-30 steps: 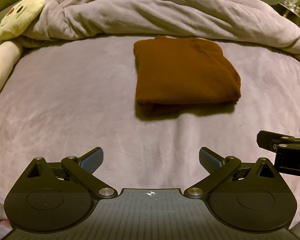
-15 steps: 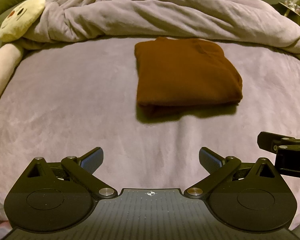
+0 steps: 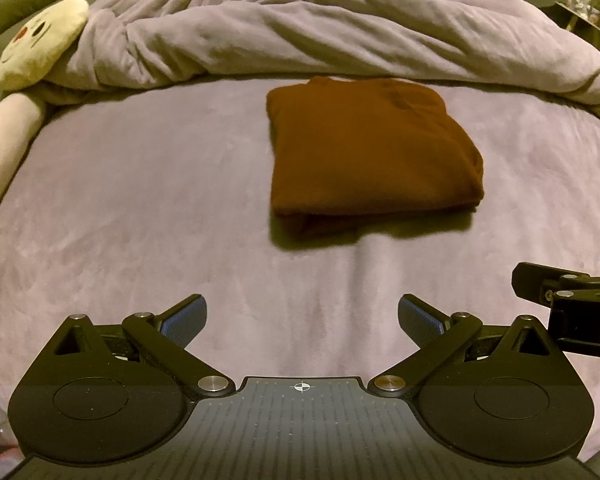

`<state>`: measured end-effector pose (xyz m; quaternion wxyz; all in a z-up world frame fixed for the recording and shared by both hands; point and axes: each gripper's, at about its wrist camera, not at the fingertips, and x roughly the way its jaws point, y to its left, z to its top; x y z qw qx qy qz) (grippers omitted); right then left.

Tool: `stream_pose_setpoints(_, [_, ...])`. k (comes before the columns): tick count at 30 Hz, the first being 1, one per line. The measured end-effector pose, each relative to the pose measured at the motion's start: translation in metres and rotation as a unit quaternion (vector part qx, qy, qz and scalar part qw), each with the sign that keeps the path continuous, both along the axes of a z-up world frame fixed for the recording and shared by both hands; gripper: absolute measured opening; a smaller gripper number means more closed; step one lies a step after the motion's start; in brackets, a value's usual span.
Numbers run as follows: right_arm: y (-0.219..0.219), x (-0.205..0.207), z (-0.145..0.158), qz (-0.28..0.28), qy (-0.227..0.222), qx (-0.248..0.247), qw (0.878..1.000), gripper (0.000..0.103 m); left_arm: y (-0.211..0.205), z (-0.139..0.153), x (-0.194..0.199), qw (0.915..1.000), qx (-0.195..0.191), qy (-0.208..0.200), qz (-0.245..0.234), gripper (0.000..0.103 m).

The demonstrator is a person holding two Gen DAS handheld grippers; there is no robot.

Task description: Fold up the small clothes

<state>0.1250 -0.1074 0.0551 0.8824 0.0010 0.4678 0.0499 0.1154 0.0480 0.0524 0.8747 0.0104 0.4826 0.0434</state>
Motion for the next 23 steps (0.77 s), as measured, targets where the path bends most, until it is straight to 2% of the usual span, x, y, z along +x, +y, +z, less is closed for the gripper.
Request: stream_pose_setpoints(23, [-0.0007, 0.0018, 0.0051, 0.0, -0.003, -0.006, 1.0, 0.099, 0.0028, 0.0028, -0.0027, 1.0, -0.001, -0.006, 0.0, 0.103])
